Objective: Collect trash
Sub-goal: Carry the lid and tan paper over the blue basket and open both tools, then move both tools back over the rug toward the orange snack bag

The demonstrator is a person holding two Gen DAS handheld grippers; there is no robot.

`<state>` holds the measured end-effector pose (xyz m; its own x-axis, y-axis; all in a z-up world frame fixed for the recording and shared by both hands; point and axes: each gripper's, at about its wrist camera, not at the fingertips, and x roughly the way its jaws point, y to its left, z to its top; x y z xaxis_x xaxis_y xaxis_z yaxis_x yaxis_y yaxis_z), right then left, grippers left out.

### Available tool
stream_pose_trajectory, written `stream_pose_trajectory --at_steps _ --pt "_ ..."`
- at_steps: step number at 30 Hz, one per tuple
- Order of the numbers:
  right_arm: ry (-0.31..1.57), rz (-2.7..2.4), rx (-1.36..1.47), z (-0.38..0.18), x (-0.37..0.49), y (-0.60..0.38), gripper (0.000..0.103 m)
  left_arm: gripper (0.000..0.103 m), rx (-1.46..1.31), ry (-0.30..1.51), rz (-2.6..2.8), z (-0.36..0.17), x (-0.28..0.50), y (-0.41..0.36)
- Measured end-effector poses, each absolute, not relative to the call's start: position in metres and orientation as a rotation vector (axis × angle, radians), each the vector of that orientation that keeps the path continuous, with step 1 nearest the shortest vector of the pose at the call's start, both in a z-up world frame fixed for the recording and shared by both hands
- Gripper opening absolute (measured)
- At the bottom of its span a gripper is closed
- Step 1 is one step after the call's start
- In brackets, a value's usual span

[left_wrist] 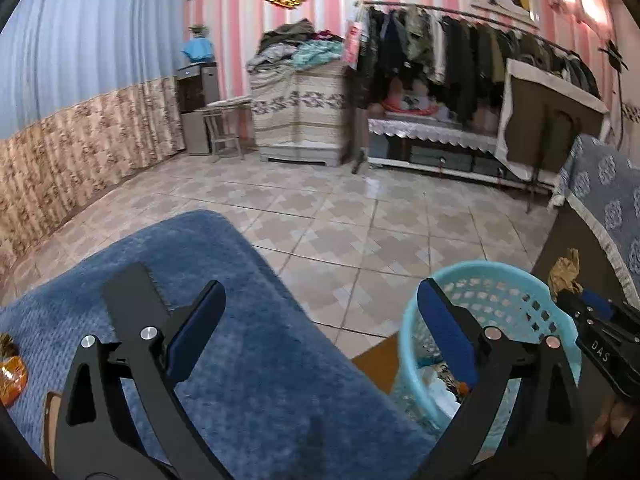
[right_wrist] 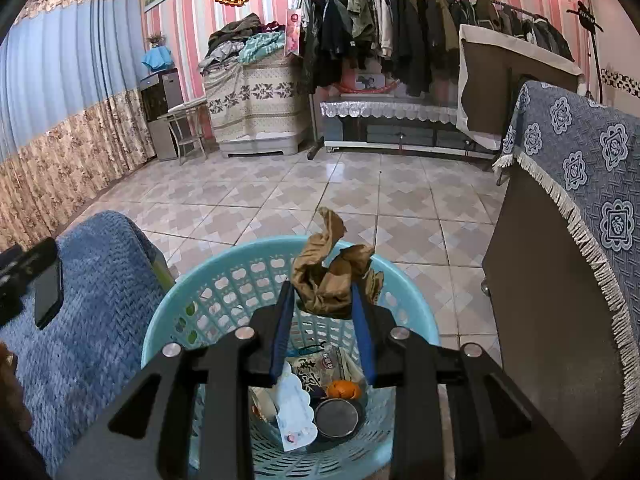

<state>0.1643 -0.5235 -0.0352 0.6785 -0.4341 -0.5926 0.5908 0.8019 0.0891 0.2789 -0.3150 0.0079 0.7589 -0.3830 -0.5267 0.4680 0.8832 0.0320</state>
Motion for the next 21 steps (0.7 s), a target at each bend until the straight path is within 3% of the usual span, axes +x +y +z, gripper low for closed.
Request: stream_pose_trajectory --at_steps 4,7,8,10,13,21 --pt "0.568 -0.602 0.292 -0.033 0.161 -0.524 0.033 0.094 0.150 0.525 -0.437 0.011 0.278 -0.300" --pt "0.540 -0.623 0.284 -0.030 0.157 -0.523 0.070 0.095 0.146 0.510 -0.412 0.011 0.276 -0.290" --pt "0.532 -0.623 0.280 -0.029 0.157 -0.522 0.075 0.095 0.140 0.512 -0.408 0.010 0.276 -0.288" --pt "0.531 -0.622 0.273 -0.026 0.157 -0.519 0.077 0.095 0.121 0.529 -0.401 0.008 0.279 -0.279" --pt "0.523 -0.622 0.258 -0.023 0.159 -0.514 0.087 0.095 0.109 0.541 -0.385 0.006 0.280 -0.266" --pt "0.527 -0.599 0.227 -0.018 0.170 -0.490 0.093 0.096 0.088 0.519 -0.287 0.012 0.276 -0.208"
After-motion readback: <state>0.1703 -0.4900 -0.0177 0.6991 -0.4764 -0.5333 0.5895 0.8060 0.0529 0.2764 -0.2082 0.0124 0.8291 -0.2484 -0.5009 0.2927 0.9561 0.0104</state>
